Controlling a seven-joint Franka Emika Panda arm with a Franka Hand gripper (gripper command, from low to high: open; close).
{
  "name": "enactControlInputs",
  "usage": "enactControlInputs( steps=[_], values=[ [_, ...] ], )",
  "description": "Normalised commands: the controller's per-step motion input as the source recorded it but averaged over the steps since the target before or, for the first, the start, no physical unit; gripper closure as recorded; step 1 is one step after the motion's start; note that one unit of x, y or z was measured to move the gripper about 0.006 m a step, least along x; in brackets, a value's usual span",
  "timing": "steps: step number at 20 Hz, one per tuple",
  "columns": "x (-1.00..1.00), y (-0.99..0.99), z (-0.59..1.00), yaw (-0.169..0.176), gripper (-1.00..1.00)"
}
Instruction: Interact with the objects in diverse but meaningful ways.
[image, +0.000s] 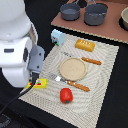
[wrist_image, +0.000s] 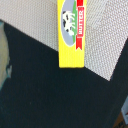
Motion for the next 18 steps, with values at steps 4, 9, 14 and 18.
enactControlInputs(
  steps=[4, 9, 14, 18],
  values=[
    [0.08, -0.17, -0.53, -0.027, -1.00],
    [0.00, -0.08, -0.40, 0.000, -1.00],
    [0.01, 0.00, -0.35, 0.000, -1.00],
    [0.09, 0.00, -0.37, 0.000, -1.00]
  ],
)
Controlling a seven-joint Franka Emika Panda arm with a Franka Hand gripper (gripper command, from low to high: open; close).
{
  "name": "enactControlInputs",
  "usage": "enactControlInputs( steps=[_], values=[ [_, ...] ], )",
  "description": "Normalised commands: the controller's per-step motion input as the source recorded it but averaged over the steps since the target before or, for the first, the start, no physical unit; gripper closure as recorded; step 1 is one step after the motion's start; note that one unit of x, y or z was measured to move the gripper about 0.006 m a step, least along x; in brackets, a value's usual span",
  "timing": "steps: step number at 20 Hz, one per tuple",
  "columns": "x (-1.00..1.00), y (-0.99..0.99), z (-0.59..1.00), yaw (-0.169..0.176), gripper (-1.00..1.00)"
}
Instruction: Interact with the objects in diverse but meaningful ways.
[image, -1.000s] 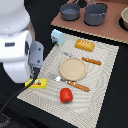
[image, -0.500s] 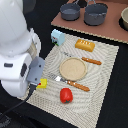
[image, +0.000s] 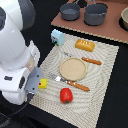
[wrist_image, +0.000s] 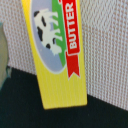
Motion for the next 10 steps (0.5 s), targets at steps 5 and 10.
enactControlInputs(
  steps=[5, 10],
  values=[
    [0.05, 0.00, -0.41, -0.001, 1.00],
    [0.02, -0.01, -0.35, 0.000, 1.00]
  ],
)
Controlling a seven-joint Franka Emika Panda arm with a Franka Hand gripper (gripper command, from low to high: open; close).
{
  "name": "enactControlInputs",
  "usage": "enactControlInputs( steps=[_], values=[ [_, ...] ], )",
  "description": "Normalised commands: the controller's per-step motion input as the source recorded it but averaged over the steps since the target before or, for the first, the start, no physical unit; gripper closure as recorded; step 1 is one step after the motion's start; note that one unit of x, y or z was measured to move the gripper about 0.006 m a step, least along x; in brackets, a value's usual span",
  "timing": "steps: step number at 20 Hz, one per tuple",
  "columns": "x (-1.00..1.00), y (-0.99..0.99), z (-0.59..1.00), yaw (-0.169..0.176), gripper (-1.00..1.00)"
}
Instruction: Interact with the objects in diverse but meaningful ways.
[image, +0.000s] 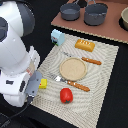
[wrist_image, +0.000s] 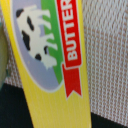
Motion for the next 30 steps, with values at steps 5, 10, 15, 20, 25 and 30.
enactControlInputs(
  steps=[5, 10, 15, 20, 25, 30],
  values=[
    [0.03, 0.00, -0.17, 0.000, 1.00],
    [0.07, 0.00, -0.11, 0.000, 1.00],
    [0.00, 0.01, 0.03, 0.000, 1.00],
    [0.37, 0.47, 0.82, 0.006, 1.00],
    [0.78, 0.80, 0.92, 0.016, 1.00],
    [0.69, 0.73, 0.54, 0.008, 1.00]
  ],
)
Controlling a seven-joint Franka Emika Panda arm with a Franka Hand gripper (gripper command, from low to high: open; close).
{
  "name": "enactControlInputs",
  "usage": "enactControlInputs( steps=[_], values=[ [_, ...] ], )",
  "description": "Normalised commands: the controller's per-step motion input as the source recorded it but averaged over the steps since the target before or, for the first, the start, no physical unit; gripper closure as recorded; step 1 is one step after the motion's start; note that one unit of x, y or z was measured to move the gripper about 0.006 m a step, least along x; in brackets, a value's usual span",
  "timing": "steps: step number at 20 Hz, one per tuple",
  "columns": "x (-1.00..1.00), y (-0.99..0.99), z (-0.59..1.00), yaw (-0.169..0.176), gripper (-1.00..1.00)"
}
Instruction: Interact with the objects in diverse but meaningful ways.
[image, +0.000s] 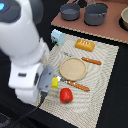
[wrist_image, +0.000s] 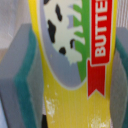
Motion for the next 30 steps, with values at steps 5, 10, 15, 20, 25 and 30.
enactControlInputs(
  steps=[5, 10, 15, 20, 25, 30],
  values=[
    [0.71, 0.78, 0.48, 0.001, 1.00],
    [0.69, 0.77, 0.38, 0.001, 1.00],
    [0.67, 0.76, 0.29, 0.000, 1.00],
    [0.27, 0.77, 0.11, 0.019, 1.00],
    [0.09, 0.68, 0.14, 0.030, 1.00],
    [0.09, 0.44, 0.00, 0.005, 1.00]
  ],
)
